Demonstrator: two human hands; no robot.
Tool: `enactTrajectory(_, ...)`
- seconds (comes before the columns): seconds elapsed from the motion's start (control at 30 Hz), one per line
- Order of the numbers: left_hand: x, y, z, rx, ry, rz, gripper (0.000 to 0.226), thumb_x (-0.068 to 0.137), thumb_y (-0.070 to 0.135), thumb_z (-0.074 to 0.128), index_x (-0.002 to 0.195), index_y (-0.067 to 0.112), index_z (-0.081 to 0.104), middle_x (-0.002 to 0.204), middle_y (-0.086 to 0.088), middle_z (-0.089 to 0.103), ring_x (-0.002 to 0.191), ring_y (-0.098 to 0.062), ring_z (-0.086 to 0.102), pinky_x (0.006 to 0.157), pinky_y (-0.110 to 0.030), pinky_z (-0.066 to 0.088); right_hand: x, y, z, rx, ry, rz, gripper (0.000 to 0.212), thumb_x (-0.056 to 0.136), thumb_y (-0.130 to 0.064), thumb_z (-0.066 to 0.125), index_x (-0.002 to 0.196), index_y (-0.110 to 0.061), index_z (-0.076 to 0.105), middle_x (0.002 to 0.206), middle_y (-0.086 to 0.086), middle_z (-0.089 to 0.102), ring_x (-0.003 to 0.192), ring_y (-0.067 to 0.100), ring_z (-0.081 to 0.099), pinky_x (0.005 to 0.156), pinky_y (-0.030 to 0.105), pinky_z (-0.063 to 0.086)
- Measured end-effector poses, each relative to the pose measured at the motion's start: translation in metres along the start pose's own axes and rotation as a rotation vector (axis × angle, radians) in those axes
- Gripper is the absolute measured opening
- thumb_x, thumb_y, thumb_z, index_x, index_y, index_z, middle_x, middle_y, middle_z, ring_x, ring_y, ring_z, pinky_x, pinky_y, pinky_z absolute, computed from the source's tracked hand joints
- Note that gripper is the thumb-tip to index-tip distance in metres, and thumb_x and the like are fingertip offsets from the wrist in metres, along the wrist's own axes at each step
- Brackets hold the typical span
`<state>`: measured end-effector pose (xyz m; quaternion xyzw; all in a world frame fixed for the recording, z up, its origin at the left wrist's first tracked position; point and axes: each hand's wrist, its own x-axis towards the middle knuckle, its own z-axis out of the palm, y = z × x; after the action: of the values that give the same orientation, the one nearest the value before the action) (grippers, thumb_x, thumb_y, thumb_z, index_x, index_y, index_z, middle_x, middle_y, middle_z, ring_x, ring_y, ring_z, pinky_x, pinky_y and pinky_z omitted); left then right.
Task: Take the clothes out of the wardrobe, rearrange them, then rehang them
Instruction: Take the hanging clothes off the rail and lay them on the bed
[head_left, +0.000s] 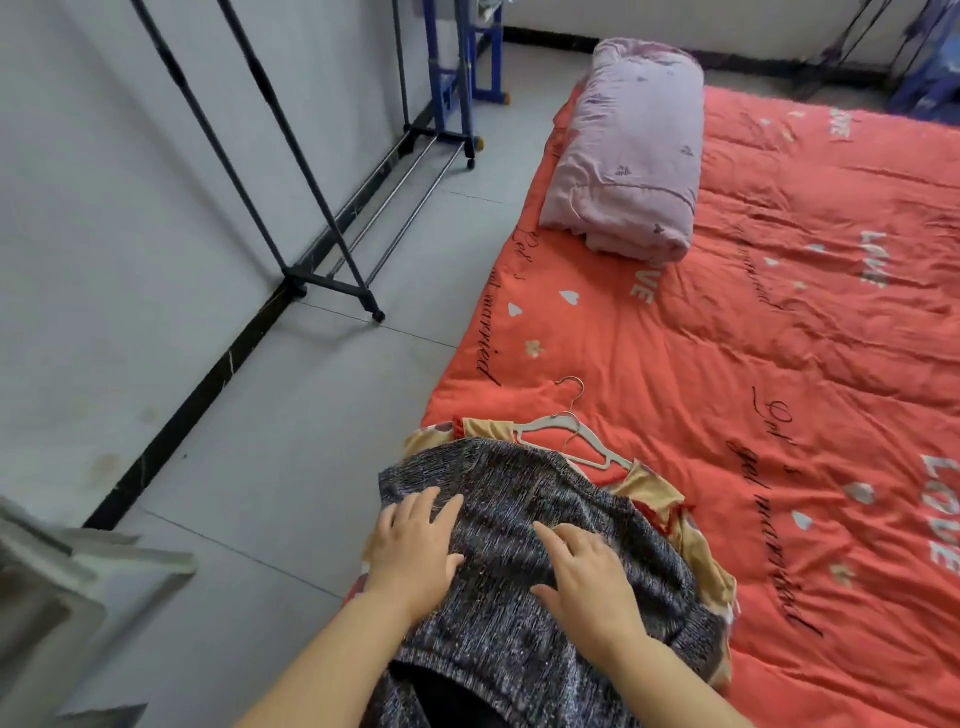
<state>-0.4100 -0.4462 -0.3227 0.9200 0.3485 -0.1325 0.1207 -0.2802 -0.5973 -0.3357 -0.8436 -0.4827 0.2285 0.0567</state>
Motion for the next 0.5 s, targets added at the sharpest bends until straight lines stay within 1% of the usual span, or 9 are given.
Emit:
enactTrajectory(0.2, -0.075, -0.062, -0.05, -0.072, 0.183, -0.149, 0.063, 0.094, 0.042, 0.047, 0.148, 0.028, 0.017, 0.153, 0.0, 0.022, 0.14, -0.02, 0.018, 0.116, -0.038, 0.01, -0.007, -0.094, -0.037, -0.044, 0.032, -0.191, 0.065, 0.092, -0.04, 0.052, 0.147, -0.027, 0.021, 0.145, -0.005, 0.03, 0.133, 0.017, 0.028, 0.112, 0.031, 0.022)
enactTrajectory(0.33, -0.155, -0.122, -0.084, -0.091, 0.34, -0.293, 0.063, 0.093, 0.043, 0.046, 0.148, 0.026, 0.018, 0.145, 0.004, 0.033, 0.134, -0.017, 0.03, 0.112, -0.033, 0.021, -0.021, -0.185, -0.057, -0.089, 0.047, -0.373, 0.064, 0.089, -0.039, 0.055, 0.144, -0.029, 0.024, 0.143, -0.006, 0.033, 0.131, 0.017, 0.031, 0.112, 0.033, 0.025)
enactTrajectory(0.4, -0.207, -0.154, -0.096, -0.092, 0.414, -0.373, 0.062, 0.091, 0.042, 0.049, 0.145, 0.024, 0.027, 0.136, 0.002, 0.042, 0.127, -0.019, 0.039, 0.106, -0.034, 0.027, -0.037, -0.238, -0.063, -0.121, 0.04, -0.466, 0.065, 0.089, -0.04, 0.056, 0.145, -0.029, 0.024, 0.142, -0.006, 0.034, 0.131, 0.017, 0.032, 0.111, 0.033, 0.025)
enactTrajectory(0.47, -0.268, -0.183, -0.107, -0.106, 0.475, -0.44, 0.058, 0.086, 0.039, 0.058, 0.138, 0.019, 0.041, 0.125, -0.002, 0.052, 0.118, -0.025, 0.049, 0.098, -0.038, 0.034, -0.06, -0.294, -0.063, -0.175, 0.04, -0.582, 0.065, 0.089, -0.042, 0.055, 0.145, -0.029, 0.024, 0.143, -0.005, 0.034, 0.13, 0.017, 0.033, 0.109, 0.032, 0.027)
enactTrajectory(0.5, -0.302, -0.197, -0.109, -0.107, 0.488, -0.492, 0.057, 0.084, 0.039, 0.06, 0.135, 0.019, 0.044, 0.123, -0.002, 0.053, 0.115, -0.026, 0.05, 0.095, -0.038, 0.036, -0.074, -0.323, -0.061, -0.194, 0.041, -0.645, 0.065, 0.089, -0.042, 0.055, 0.145, -0.029, 0.024, 0.143, -0.005, 0.033, 0.13, 0.017, 0.033, 0.108, 0.031, 0.028)
